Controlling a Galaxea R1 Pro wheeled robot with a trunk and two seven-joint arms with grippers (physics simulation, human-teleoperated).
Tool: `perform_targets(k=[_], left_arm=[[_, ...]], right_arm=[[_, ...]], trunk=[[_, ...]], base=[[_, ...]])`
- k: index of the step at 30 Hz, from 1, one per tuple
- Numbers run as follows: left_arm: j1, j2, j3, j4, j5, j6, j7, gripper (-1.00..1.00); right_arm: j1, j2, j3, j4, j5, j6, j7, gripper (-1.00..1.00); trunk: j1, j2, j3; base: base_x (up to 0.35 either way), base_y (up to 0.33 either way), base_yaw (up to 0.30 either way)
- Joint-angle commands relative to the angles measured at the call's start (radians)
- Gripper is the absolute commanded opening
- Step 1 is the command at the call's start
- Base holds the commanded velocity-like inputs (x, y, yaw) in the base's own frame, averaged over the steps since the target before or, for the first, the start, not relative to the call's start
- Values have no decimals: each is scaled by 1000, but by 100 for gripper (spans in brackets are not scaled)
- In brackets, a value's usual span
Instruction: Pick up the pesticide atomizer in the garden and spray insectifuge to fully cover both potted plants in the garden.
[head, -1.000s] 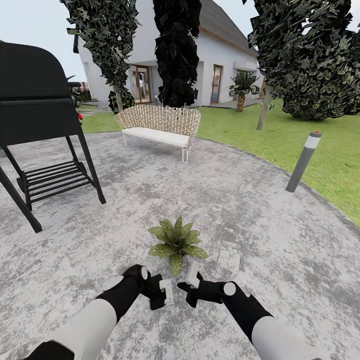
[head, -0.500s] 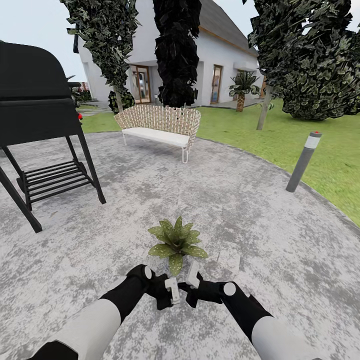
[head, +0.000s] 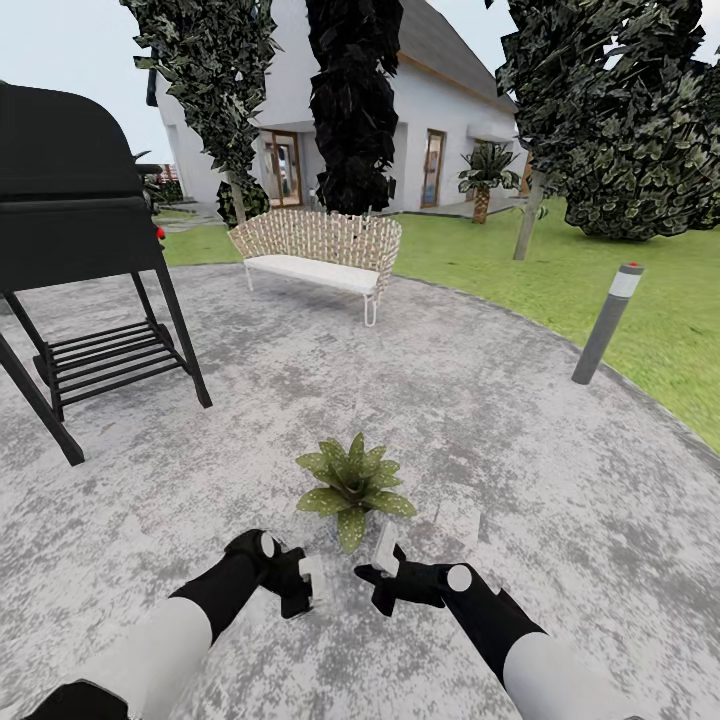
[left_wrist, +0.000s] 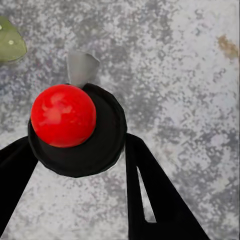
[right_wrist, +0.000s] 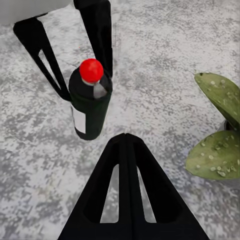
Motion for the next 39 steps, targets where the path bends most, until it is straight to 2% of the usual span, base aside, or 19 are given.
perform_targets(k=[1, 8, 9, 12, 14, 15, 17, 19, 21, 22, 23, 24, 25, 26, 28, 30, 33, 36, 39], left_arm=[[0, 19, -1, -3, 6, 10, -5, -100], [2, 126, -1, -1, 12, 9, -5, -100], [3, 149, -1, -1, 13, 9, -5, -100], [3, 185, 0, -1, 15, 8, -4, -100], [3, 195, 2, 13, 17, 9, 4, -100], [3, 196, 9, 31, 28, 10, 21, -100], [3, 190, 26, 73, 73, 10, 79, -100], [3, 185, 39, 121, 167, 10, 175, -100], [5, 173, 44, 162, 323, 10, 282, -100], [10, 163, 45, 196, 433, 8, 329, -100], [17, 156, 45, 220, 509, -11, 356, -100], [25, 149, 45, 236, 570, -59, 383, -100], [35, 143, 45, 254, 620, -125, 415, -100], [45, 136, 45, 280, 664, -183, 459, -100], [58, 123, 45, 323, 714, -232, 538, -100], [95, 108, 45, 367, 767, -280, 646, -100], [149, 99, 46, 381, 826, -367, 745, -100], [169, 98, 52, 385, 904, -392, 806, -100], [177, 100, 53, 398, 976, -396, 819, -100]], right_arm=[[0, 0, -1, 0, 11, -6, -1, -100], [0, -5, -1, 5, 14, -6, -1, -100], [0, -6, -1, 6, 14, -6, -1, 100], [0, -8, -1, 7, 14, -6, -1, 100], [0, -8, 0, 8, 15, -7, -2, 100], [0, -9, -1, 8, 15, -7, -4, 100], [0, -14, -3, 11, 15, -8, -8, 100], [1, -36, -8, 33, 12, -10, -24, 100], [2, -57, -11, 105, 7, -10, -141, 100], [3, -62, -11, 184, -2, -12, -293, 100], [4, -63, -12, 253, -22, -20, -436, 100], [5, -63, -12, 309, -47, -42, -559, 100], [6, -64, -11, 349, -73, -81, -651, 100], [11, -64, -11, 374, -99, -124, -710, 100], [33, -65, -12, 390, -139, -168, -759, 100], [95, -65, -12, 397, -226, -217, -824, 100], [162, -65, -12, 400, -322, -296, -915, 100], [209, -65, -12, 399, -385, -330, -955, 100], [219, -65, -10, 400, -407, -342, -959, 100]], trunk=[[0, 0, -1], [0, 0, -1], [0, 0, -1], [0, 0, -1], [0, 0, -1], [0, 0, -1], [0, 0, -1], [0, 0, -1], [0, 0, -1], [0, 0, -1], [0, 0, -1], [0, 0, -1], [0, 0, -1], [0, 0, -1], [0, 0, -1], [0, 0, -1], [0, 0, -1], [0, 0, -1], [0, 0, -1]], base=[[0, 0, 0], [0, 0, 0], [0, 0, 0], [0, 0, 0], [0, 0, 0], [0, 0, 0], [0, 0, 0], [0, 0, 0], [0, 0, 0], [0, 0, 0], [0, 0, 0], [0, 0, 0], [0, 0, 0], [0, 0, 0], [0, 0, 0], [0, 0, 0], [0, 0, 0], [0, 0, 0], [0, 0, 0]])
